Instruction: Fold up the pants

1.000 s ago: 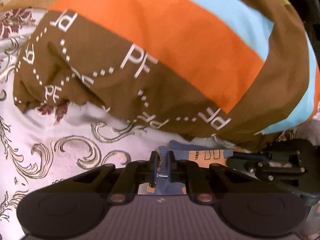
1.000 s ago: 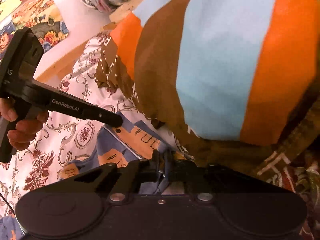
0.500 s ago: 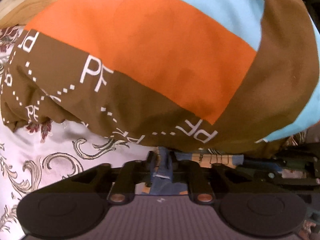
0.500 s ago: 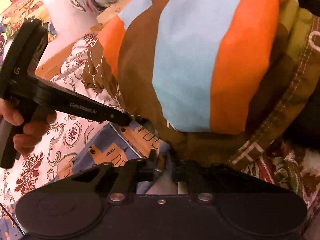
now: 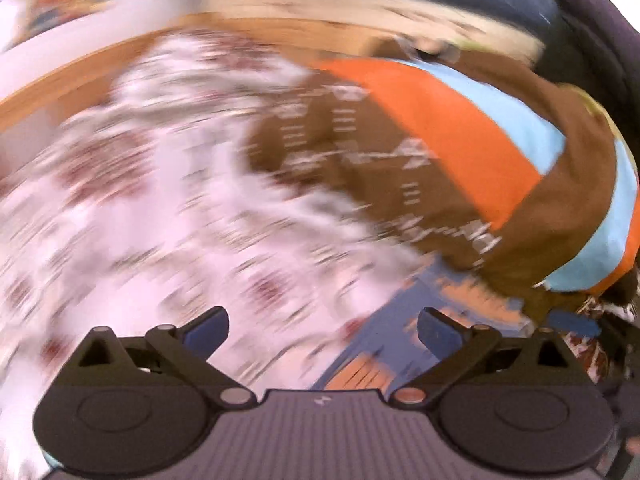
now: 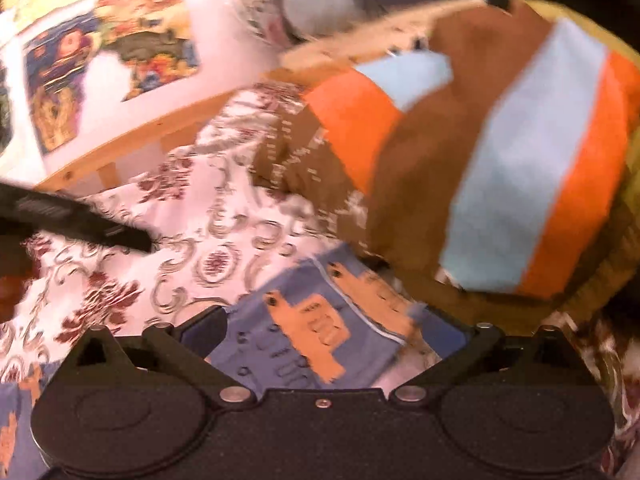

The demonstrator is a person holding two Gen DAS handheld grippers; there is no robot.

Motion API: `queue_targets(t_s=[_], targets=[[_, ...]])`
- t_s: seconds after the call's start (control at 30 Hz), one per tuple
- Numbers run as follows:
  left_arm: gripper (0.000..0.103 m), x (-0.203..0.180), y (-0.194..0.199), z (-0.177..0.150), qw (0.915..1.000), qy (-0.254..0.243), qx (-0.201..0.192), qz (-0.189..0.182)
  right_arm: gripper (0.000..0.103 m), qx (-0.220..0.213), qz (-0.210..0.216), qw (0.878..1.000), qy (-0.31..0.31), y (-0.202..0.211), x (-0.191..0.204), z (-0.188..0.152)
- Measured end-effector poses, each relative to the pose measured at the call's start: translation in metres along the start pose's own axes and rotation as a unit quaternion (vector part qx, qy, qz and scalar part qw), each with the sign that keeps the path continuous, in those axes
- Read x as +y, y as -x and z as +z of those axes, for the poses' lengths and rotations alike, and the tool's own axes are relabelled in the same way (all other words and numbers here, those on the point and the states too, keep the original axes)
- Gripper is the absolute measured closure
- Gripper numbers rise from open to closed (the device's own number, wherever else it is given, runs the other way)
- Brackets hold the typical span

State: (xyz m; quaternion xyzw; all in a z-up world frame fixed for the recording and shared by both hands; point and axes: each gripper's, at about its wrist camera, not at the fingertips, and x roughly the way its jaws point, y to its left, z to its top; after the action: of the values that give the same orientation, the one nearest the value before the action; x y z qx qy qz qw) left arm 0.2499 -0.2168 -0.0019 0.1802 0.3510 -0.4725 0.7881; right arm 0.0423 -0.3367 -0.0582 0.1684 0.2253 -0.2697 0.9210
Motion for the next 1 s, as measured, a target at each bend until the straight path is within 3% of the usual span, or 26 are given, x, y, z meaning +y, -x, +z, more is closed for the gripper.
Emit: queue_targets(t_s=[0.13, 0.23, 0.33, 0.47, 0.57, 0.7, 0.77, 0.83, 1.0], targets=[[0.0, 0.051, 0.058, -0.045, 0.9959, 0.058, -0.01, 0.069, 0.001, -0.019, 0.039, 0.998, 0.036, 0.007, 0.018, -0.001], [0.0, 0.087, 0.1, -0.082, 0.9927, 0.058, -0.001, 0.106, 0.001, -0.022, 0.084, 0.993, 0.08, 0.009, 0.034, -0.001], [0.0, 0.12, 0.129, -0.107, 0.9903, 0.05, 0.024, 0.127, 0.001, 0.005, 0.138, 0.98, 0.143, 0.004, 0.054, -0.002], [0.0, 0.158, 0.14, -0.119, 0.9924, 0.043, 0.057, 0.1, 0.001, 0.054, 0.224, 0.949, 0.215, -0.016, 0.095, 0.002], [0.0, 0.18, 0.124, -0.118, 0.9938, 0.051, 0.079, 0.06, 0.001, 0.115, 0.311, 0.904, 0.27, -0.049, 0.135, 0.011], [0.003, 0.206, 0.094, -0.117, 0.9917, 0.06, 0.114, 0.002, 0.001, 0.152, 0.382, 0.853, 0.321, -0.087, 0.183, 0.016], [0.015, 0.213, 0.075, -0.119, 0.9888, 0.06, 0.134, -0.025, 0.001, 0.168, 0.392, 0.845, 0.322, -0.11, 0.199, 0.014], [0.044, 0.218, 0.057, -0.12, 0.9843, 0.062, 0.157, -0.052, 0.001, 0.177, 0.4, 0.845, 0.309, -0.126, 0.207, 0.013], [0.091, 0.219, 0.03, -0.124, 0.9784, 0.041, 0.19, -0.071, 0.009, 0.195, 0.406, 0.845, 0.288, -0.15, 0.213, 0.002]])
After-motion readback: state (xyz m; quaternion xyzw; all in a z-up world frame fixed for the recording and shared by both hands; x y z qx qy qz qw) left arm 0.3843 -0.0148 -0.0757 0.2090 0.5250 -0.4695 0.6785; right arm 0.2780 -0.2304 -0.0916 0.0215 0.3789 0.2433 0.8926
